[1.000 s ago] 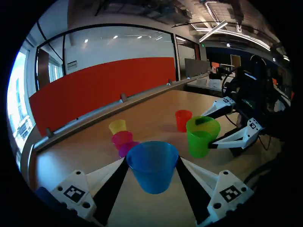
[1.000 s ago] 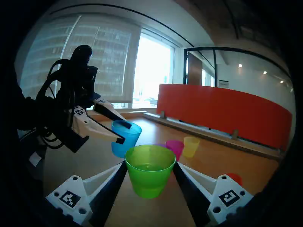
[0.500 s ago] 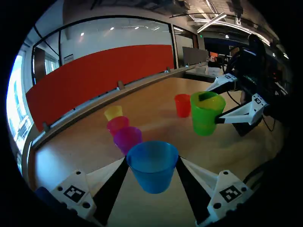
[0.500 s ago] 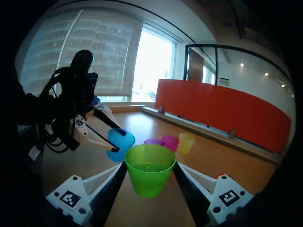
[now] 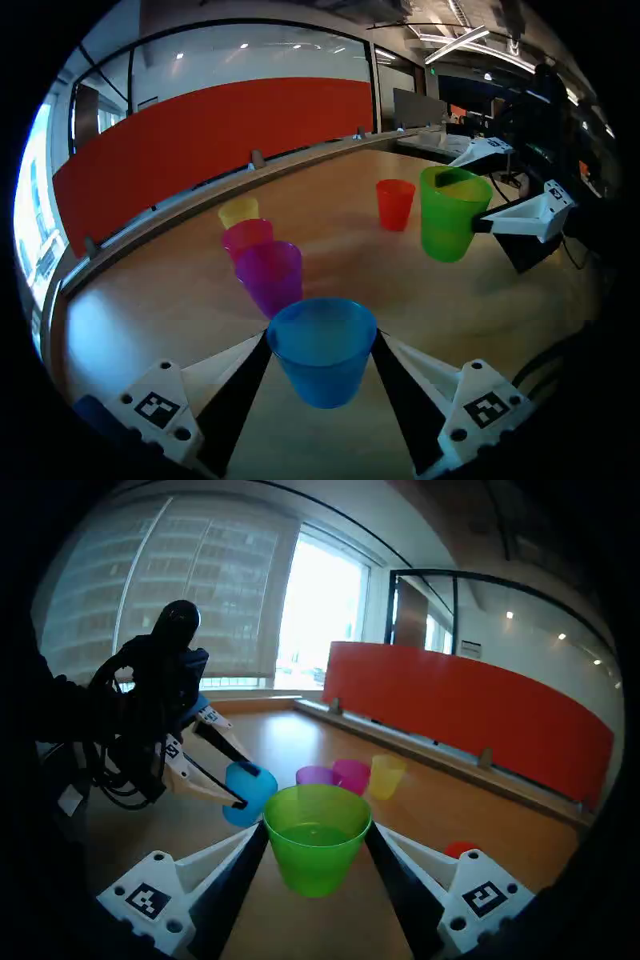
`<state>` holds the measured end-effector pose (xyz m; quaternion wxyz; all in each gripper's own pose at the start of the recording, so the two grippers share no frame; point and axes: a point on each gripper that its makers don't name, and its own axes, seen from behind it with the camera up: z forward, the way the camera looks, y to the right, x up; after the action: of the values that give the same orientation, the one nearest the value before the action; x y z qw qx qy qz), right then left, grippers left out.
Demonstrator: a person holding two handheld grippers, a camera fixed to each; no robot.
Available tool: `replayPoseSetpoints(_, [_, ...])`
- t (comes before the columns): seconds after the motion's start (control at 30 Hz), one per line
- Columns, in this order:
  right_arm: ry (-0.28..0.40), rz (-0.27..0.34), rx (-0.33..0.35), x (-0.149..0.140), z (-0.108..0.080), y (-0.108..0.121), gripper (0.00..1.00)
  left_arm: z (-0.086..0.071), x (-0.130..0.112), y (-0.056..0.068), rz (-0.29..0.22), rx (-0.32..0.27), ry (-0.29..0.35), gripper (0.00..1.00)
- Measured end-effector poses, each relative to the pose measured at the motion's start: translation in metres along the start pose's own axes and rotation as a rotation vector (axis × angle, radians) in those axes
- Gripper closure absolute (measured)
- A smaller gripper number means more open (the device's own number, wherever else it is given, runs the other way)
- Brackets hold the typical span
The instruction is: Pour water
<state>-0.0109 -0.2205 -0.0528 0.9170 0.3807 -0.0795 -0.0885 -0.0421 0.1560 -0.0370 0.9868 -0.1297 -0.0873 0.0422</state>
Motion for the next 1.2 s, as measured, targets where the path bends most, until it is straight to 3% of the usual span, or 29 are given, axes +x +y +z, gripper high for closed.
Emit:
replayPoseSetpoints(0.5, [-0.027, -0.001, -0.014, -0.012, -0.001, 0.007, 0.09, 0.003, -0.012, 0.005, 0.022, -0.017, -0.013, 0.13])
replayPoseSetpoints(0.9, [-0.062, 0.006, -0.026, -0.024, -0.002, 0.015, 0.09, -0.006, -0.019, 0.004, 0.055, -0.013, -0.031, 0.12])
replayPoseSetpoints(1.2, [-0.084, 0.009, -0.025, -0.035, 0.0, 0.016, 0.09, -0.009, -0.036, 0.0, 0.051, -0.001, -0.071, 0.12])
